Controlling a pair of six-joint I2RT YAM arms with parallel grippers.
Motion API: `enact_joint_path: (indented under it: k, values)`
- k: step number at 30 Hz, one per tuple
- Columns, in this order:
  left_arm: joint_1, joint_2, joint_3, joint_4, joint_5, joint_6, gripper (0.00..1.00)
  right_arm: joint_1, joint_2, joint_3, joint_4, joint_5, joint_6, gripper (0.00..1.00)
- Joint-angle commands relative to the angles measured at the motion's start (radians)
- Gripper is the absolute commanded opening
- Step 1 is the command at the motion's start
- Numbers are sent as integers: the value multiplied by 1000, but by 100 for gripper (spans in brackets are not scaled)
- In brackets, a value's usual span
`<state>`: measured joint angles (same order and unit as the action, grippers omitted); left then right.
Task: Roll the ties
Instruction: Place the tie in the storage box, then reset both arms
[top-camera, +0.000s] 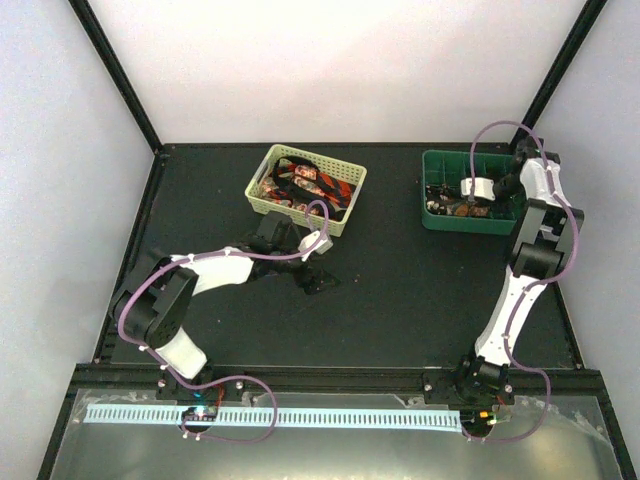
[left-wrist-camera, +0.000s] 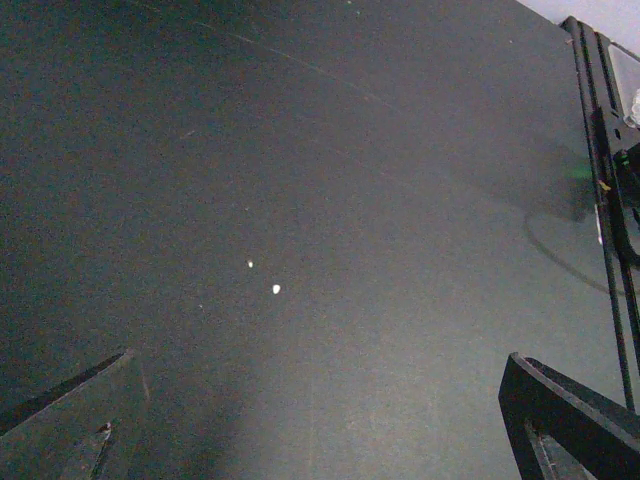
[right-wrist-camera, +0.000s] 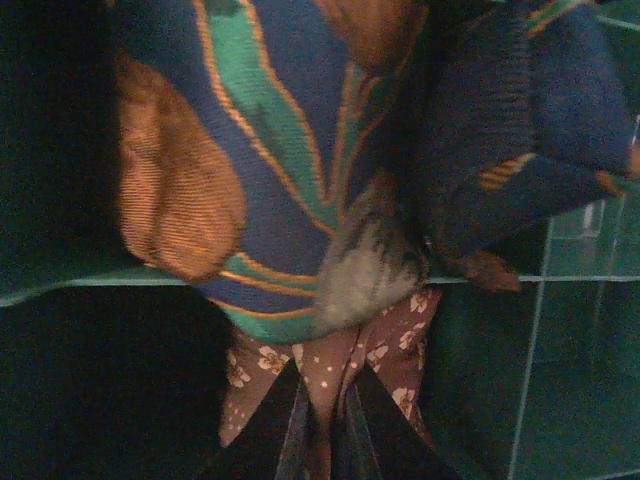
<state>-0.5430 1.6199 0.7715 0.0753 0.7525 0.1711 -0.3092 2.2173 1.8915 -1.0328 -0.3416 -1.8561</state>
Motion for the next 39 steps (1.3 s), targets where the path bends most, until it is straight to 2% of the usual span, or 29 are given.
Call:
enact_joint_path:
  k: [1, 5, 13, 17, 21, 24, 27, 32, 35, 39]
  values:
    - [12, 12, 31, 11, 44, -12, 99, 10, 45, 65, -50, 10, 38, 12]
    - [13, -1, 34, 2, 45, -9, 99, 11, -7, 71, -60, -12, 53, 39]
    - [15, -106, 73, -99, -19, 44, 99, 10, -223, 45, -99, -97, 67, 64]
    - [26, -186, 113, -166, -121, 87, 99, 10, -336, 38, -121, -134, 109, 72]
    - [50, -256, 185, -263, -257, 87, 99, 10, -467, 40, -112, -233, 235, 87]
    - [69, -317, 223, -342, -308, 120, 99, 10, -549, 37, -60, -302, 408, 100]
    - [103, -395, 270, -425, -342, 162, 99, 12, -608, 71, -18, -351, 673, 100]
    - [233, -491, 337, -546, -364, 173, 99, 13, -712, 74, -8, -408, 1076, 100]
    - [320, -509, 343, -626, -322, 173, 99, 14, -806, -57, 64, -442, 1300, 100]
    - [418, -483, 304, -707, -279, 139, 99, 25, -965, -377, 260, -460, 1540, 100]
